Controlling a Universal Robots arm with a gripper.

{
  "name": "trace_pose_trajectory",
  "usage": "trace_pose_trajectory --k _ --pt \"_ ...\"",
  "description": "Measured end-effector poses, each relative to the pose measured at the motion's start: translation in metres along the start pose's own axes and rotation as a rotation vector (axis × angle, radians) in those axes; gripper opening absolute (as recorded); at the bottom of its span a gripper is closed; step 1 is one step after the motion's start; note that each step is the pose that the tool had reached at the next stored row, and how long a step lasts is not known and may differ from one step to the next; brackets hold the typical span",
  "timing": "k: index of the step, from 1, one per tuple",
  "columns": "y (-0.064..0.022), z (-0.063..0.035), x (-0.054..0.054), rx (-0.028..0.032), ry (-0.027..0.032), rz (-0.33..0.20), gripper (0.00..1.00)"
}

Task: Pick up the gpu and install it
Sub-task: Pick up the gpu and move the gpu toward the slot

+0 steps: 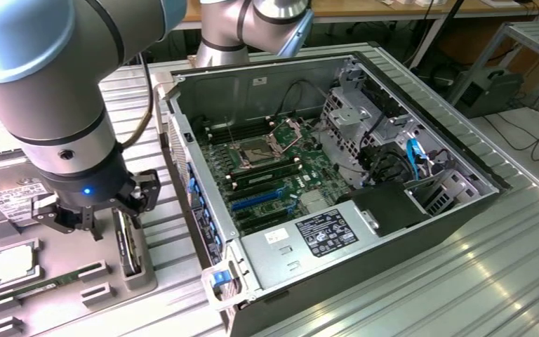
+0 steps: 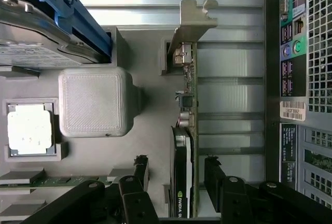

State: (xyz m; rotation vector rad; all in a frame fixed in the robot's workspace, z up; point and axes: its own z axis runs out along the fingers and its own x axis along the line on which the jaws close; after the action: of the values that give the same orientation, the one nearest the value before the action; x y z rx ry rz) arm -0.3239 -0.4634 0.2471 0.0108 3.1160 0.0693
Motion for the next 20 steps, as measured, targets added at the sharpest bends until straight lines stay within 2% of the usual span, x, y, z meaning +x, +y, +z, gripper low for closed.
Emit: trace_pose_trajectory --k 14,20 --pt "-0.0005 0.0115 -0.002 -0.0008 0.0009 0.000 0.56" --pt "-0.0008 0.0205 -0.004 -0.0010 0.0009 0.000 0.56"
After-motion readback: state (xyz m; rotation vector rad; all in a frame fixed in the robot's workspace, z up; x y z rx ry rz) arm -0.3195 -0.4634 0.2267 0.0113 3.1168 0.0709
